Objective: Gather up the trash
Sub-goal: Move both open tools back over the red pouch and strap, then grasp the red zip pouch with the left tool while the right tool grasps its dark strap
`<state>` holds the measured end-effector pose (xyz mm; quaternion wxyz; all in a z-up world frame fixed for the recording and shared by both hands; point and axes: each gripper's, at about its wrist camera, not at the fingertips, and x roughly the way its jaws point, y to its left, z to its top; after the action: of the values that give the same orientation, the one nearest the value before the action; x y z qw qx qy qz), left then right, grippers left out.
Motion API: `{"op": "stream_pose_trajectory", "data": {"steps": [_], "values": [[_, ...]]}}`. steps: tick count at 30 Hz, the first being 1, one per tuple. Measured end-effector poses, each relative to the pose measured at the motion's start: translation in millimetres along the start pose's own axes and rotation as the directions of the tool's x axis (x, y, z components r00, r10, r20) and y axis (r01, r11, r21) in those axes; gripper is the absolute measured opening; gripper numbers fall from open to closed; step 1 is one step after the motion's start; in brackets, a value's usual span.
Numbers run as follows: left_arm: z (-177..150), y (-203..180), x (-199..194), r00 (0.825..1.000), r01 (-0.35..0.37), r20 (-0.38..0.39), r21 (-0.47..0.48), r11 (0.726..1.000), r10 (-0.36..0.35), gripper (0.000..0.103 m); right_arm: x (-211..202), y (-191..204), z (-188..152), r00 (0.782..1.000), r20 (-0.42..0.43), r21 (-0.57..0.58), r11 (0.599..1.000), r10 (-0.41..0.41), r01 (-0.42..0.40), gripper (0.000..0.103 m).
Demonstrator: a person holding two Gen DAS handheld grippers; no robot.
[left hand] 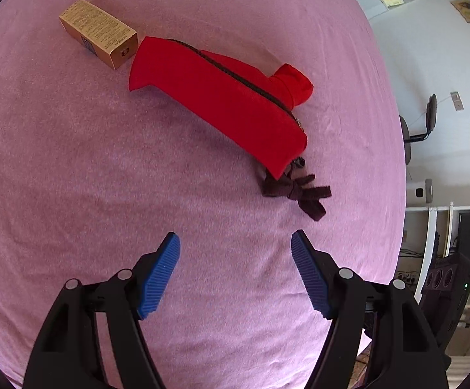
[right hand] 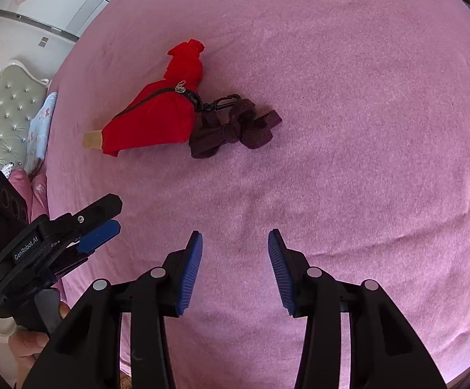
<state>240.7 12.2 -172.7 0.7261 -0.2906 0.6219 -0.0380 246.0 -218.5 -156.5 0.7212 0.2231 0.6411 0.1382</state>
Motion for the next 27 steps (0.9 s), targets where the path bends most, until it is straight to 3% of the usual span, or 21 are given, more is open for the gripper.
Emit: {"op": "stream_pose_trajectory", "data": {"steps": [6, 14, 15, 16, 18, 21, 25, 27], "values": [[44, 17, 27, 0.999, 0.043, 0.004, -0.143, 0.989, -0.043, 0.071, 23, -11, 44, 1.000, -0.005, 0.031, 0.999, -0.012, 0.012, 0.043], [75, 40, 53, 0.992, 0.118, -0.005, -0.303, 0.946, -0.126, 0.070, 45, -17, 69, 1.000, -0.023, 0.071, 0.997, -0.014, 0.015, 0.047], [78, 40, 56, 0.989, 0.140, -0.007, -0.316, 0.938, -0.150, 0.063, 48, -16, 71, 0.999, -0.027, 0.073, 0.997, -0.017, 0.019, 0.047], [81, 39, 58, 0.985, 0.161, -0.012, -0.326, 0.932, -0.174, 0.048, 50, -15, 72, 0.999, -0.026, 0.076, 0.997, -0.023, 0.025, 0.047], [85, 38, 63, 0.982, 0.165, -0.028, -0.335, 0.928, -0.185, 0.028, 54, -16, 73, 0.999, -0.025, 0.084, 0.996, -0.035, 0.036, 0.046], [88, 34, 64, 0.986, 0.147, -0.028, -0.320, 0.936, -0.164, 0.007, 54, -13, 71, 1.000, -0.016, 0.086, 0.996, -0.011, 0.012, 0.027], [85, 33, 55, 0.989, 0.137, -0.015, -0.292, 0.947, -0.148, 0.002, 50, -4, 66, 1.000, 0.008, 0.043, 0.999, -0.024, 0.024, 0.012], [80, 35, 51, 0.987, 0.149, -0.007, -0.289, 0.946, -0.158, 0.002, 48, -3, 61, 1.000, 0.011, 0.041, 0.999, -0.018, 0.018, 0.011]]}}
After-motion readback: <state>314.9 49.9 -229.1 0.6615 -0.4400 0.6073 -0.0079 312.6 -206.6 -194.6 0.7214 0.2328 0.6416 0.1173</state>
